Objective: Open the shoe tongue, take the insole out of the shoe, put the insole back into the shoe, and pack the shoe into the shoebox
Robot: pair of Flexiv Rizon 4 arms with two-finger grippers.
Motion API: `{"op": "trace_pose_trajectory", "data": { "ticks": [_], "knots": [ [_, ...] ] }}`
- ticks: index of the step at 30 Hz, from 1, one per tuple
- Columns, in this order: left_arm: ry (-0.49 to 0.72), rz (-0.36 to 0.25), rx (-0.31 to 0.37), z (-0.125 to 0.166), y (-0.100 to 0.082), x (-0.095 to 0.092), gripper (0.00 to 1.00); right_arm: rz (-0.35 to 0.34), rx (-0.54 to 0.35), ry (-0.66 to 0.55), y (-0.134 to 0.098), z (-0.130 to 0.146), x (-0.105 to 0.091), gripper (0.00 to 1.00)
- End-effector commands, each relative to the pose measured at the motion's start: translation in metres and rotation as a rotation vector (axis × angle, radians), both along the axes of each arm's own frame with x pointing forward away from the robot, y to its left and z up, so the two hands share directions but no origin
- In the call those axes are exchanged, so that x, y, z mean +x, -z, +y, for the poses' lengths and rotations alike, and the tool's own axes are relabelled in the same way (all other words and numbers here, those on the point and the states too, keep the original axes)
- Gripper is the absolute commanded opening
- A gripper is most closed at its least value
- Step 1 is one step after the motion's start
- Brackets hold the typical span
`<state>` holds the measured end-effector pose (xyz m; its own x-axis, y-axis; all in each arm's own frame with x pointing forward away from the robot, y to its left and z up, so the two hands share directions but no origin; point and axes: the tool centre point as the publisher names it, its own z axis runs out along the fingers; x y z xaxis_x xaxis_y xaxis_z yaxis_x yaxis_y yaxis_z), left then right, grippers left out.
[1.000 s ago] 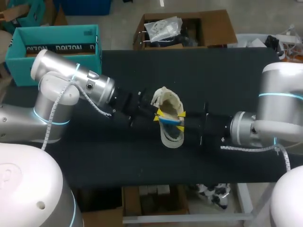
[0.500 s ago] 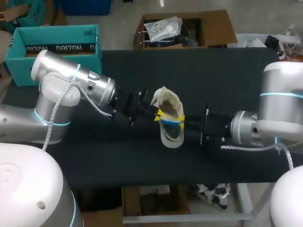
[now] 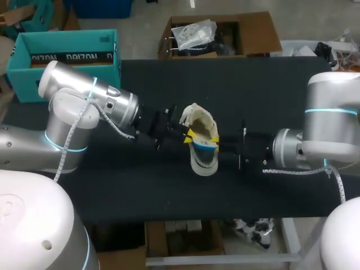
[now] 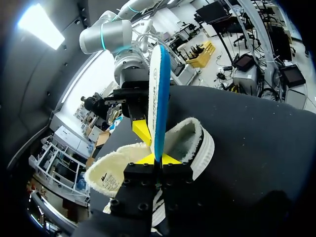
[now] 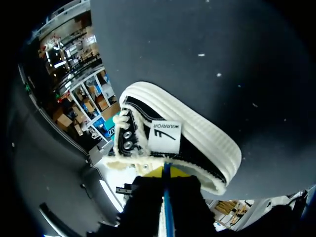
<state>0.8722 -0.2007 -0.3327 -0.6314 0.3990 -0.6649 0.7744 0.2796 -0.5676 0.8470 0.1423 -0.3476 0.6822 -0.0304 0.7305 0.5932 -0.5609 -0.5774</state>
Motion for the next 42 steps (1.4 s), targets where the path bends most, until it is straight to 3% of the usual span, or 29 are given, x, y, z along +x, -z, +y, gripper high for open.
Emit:
{"op": "trace_pose_trajectory", "data": {
  "ticks": [1, 7, 12, 15, 21, 23, 24, 30, 31, 32, 33, 35, 42],
  "knots": [
    [-0.006, 0.010, -0.003, -0.005, 0.013, 0.010, 0.00, 0.021, -0.020, -0.005, 0.010, 0.009, 0.014, 0.00],
    [-0.029, 0.024, -0.001, -0.005, 0.020, 0.018, 0.00, 0.025, -0.035, 0.001, 0.012, 0.010, 0.019, 0.00],
    [-0.018, 0.022, -0.019, -0.001, 0.013, 0.010, 0.00, 0.022, -0.042, 0.006, 0.009, 0.009, 0.017, 0.00],
    [-0.004, 0.012, -0.032, 0.000, 0.007, 0.003, 0.31, 0.022, -0.041, 0.012, 0.009, 0.008, 0.015, 0.00],
    [0.019, -0.006, -0.058, -0.001, -0.003, -0.008, 0.26, 0.021, -0.039, 0.019, 0.009, 0.008, 0.014, 0.00],
    [0.027, -0.011, -0.067, -0.002, -0.006, -0.010, 0.13, 0.022, -0.039, 0.022, 0.010, 0.009, 0.014, 0.00],
    [0.027, -0.014, -0.069, -0.002, -0.007, -0.011, 0.00, 0.022, -0.039, 0.023, 0.010, 0.009, 0.013, 0.00],
    [0.035, -0.028, -0.065, -0.004, -0.006, -0.011, 0.00, 0.023, -0.034, 0.033, 0.008, 0.009, 0.010, 0.00],
    [0.035, -0.028, -0.065, -0.004, -0.005, -0.010, 0.00, 0.022, -0.033, 0.039, 0.006, 0.009, 0.007, 0.15],
    [0.035, -0.028, -0.065, -0.004, -0.004, -0.010, 0.00, 0.018, -0.033, 0.046, 0.003, 0.009, 0.004, 0.38],
    [0.035, -0.029, -0.064, -0.003, -0.004, -0.010, 0.00, 0.013, -0.033, 0.055, 0.001, 0.008, 0.001, 0.46],
    [0.035, -0.030, -0.062, -0.003, -0.003, -0.010, 0.00, -0.003, -0.044, 0.065, -0.007, 0.009, -0.007, 0.49],
    [0.031, -0.037, -0.062, -0.002, -0.002, -0.008, 0.00, -0.030, -0.035, 0.042, -0.021, 0.019, -0.019, 0.34]
  ]
}}
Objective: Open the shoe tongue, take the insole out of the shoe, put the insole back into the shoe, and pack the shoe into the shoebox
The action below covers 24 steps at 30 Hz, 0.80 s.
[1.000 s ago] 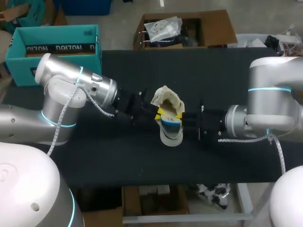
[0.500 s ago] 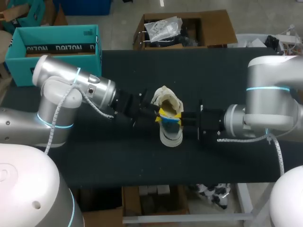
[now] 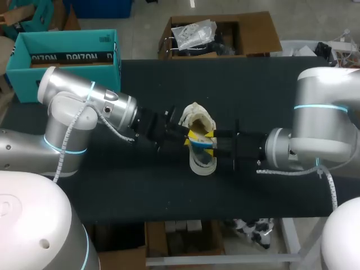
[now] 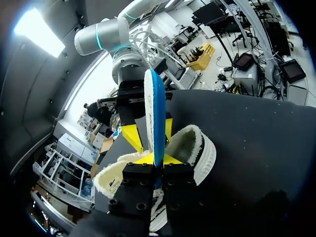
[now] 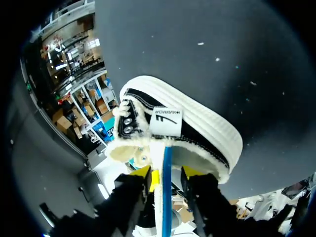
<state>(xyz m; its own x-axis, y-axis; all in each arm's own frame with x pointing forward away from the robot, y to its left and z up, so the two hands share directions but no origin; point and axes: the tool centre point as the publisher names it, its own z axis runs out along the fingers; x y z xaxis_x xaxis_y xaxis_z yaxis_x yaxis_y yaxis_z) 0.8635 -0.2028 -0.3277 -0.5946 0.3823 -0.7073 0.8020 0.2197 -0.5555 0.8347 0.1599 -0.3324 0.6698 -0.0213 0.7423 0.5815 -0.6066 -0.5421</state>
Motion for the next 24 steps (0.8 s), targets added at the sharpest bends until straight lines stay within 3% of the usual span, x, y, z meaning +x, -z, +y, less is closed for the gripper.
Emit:
{"op": "trace_pose_trajectory", "data": {
  "ticks": [1, 3, 6, 16, 24],
  "knots": [
    [-0.006, -0.004, -0.005, -0.001, 0.003, 0.001, 0.00, -0.024, 0.023, -0.002, -0.005, 0.003, -0.006, 0.31],
    [-0.009, -0.004, -0.004, -0.002, 0.005, 0.003, 0.00, -0.026, 0.029, -0.015, -0.005, 0.008, -0.005, 0.25],
    [-0.013, -0.004, -0.001, -0.003, 0.006, 0.004, 0.00, -0.019, 0.035, -0.030, -0.001, 0.012, -0.002, 0.00],
    [-0.065, -0.028, 0.016, -0.008, 0.016, 0.019, 0.00, -0.034, -0.006, -0.036, 0.010, 0.004, 0.013, 0.00],
    [-0.087, -0.012, 0.018, -0.015, 0.023, 0.033, 0.00, -0.008, -0.044, -0.022, 0.016, 0.000, 0.025, 0.00]
  ]
}}
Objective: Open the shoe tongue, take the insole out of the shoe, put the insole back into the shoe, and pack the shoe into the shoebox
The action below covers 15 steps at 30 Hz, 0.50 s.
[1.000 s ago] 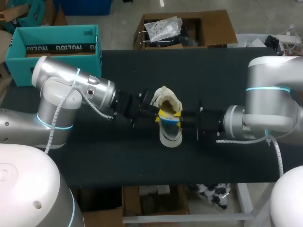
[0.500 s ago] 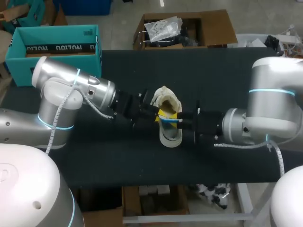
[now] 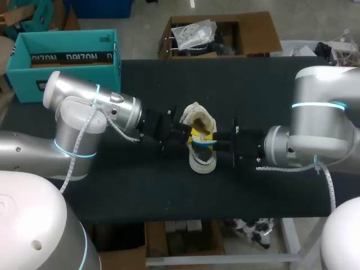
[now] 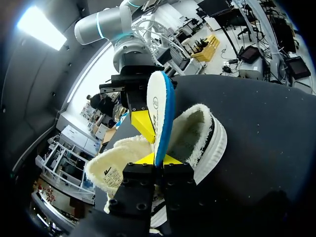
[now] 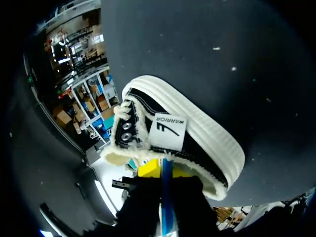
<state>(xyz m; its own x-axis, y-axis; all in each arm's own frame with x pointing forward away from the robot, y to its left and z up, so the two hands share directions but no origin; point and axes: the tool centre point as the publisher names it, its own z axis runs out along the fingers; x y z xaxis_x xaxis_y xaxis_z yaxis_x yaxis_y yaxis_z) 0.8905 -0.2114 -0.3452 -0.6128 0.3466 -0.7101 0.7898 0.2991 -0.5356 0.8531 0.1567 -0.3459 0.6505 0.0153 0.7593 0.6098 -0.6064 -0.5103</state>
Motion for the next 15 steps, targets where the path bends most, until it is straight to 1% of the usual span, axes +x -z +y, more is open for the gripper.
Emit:
{"op": "trace_pose_trajectory", "data": {
  "ticks": [1, 2, 3, 5, 6, 9, 11, 12, 15],
  "knots": [
    [-0.002, 0.008, -0.004, -0.007, 0.006, 0.006, 0.00, 0.019, -0.021, 0.005, 0.003, 0.003, 0.007, 0.00],
    [-0.002, 0.010, -0.004, -0.007, 0.006, 0.006, 0.02, 0.020, -0.019, 0.005, 0.004, 0.003, 0.008, 0.00],
    [0.000, 0.013, -0.006, -0.007, 0.006, 0.005, 0.14, 0.029, -0.030, 0.011, 0.005, 0.003, 0.008, 0.00],
    [0.002, 0.014, -0.009, -0.005, 0.004, 0.003, 0.35, 0.029, -0.026, 0.013, 0.007, 0.002, 0.008, 0.00],
    [0.006, 0.013, -0.013, -0.004, 0.002, 0.001, 0.41, 0.032, -0.026, 0.018, 0.008, 0.001, 0.008, 0.00],
    [0.013, 0.009, -0.026, -0.001, -0.003, -0.004, 0.45, 0.040, -0.023, 0.027, 0.011, -0.001, 0.009, 0.00],
    [0.019, 0.003, -0.033, 0.001, -0.006, -0.008, 0.43, 0.040, -0.019, 0.031, 0.012, -0.002, 0.008, 0.00],
    [0.023, 0.002, -0.040, 0.003, -0.008, -0.010, 0.40, 0.041, -0.018, 0.034, 0.012, -0.003, 0.008, 0.00],
    [0.030, -0.003, -0.051, 0.005, -0.011, -0.015, 0.24, 0.042, -0.017, 0.041, 0.013, -0.004, 0.006, 0.00]
  ]
}}
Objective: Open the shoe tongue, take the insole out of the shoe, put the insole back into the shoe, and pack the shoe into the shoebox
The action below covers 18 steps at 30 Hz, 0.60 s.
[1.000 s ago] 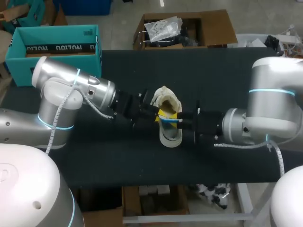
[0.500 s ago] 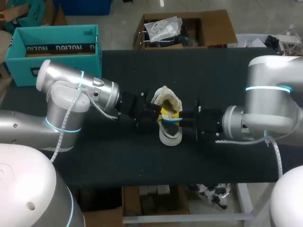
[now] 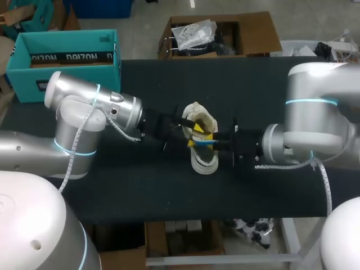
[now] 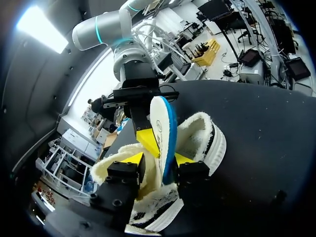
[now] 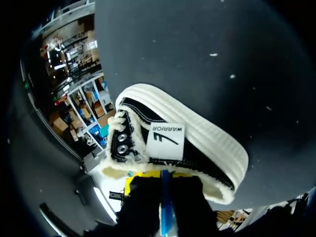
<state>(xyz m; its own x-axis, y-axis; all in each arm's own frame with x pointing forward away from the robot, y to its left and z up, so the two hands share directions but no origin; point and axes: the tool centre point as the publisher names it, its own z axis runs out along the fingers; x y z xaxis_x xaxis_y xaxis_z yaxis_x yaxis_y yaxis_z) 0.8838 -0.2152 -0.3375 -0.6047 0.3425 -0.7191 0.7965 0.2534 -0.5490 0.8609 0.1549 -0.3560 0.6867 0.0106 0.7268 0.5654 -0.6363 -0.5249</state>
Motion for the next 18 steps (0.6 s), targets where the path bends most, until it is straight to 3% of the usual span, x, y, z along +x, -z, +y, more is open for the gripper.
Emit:
{"op": "trace_pose_trajectory", "data": {
  "ticks": [1, 2, 3, 7, 10, 11, 12, 14, 15, 16, 18],
  "knots": [
    [-0.001, -0.010, -0.016, 0.010, -0.004, -0.009, 0.20, -0.006, 0.005, 0.012, 0.003, -0.002, -0.002, 0.00],
    [-0.001, -0.012, -0.016, 0.010, -0.005, -0.010, 0.05, -0.006, 0.005, 0.016, 0.003, -0.003, -0.003, 0.00],
    [0.007, -0.013, -0.020, 0.010, -0.005, -0.011, 0.00, -0.005, 0.005, 0.020, 0.003, -0.003, -0.003, 0.00],
    [0.012, -0.020, -0.015, 0.008, -0.004, -0.012, 0.00, -0.005, 0.006, 0.037, 0.002, -0.005, -0.007, 0.00],
    [0.011, -0.021, -0.012, 0.008, -0.001, -0.011, 0.00, -0.019, 0.004, 0.057, -0.006, -0.006, -0.015, 0.67],
    [0.011, -0.020, -0.012, 0.008, 0.000, -0.010, 0.00, -0.024, -0.002, 0.065, -0.009, -0.006, -0.018, 0.76],
    [0.011, -0.018, -0.011, 0.008, 0.001, -0.010, 0.00, -0.027, -0.009, 0.070, -0.012, -0.006, -0.022, 0.80],
    [0.010, -0.017, -0.011, 0.008, 0.001, -0.010, 0.00, -0.038, -0.025, 0.078, -0.018, -0.005, -0.029, 0.78],
    [0.010, -0.016, -0.010, 0.008, 0.002, -0.010, 0.00, -0.044, -0.029, 0.080, -0.021, -0.005, -0.032, 0.67],
    [0.009, -0.015, -0.010, 0.008, 0.002, -0.010, 0.00, -0.048, -0.030, 0.080, -0.023, -0.005, -0.034, 0.48],
    [0.009, -0.013, -0.010, 0.008, 0.002, -0.009, 0.00, -0.055, -0.040, 0.079, -0.026, -0.003, -0.036, 0.36]
  ]
}}
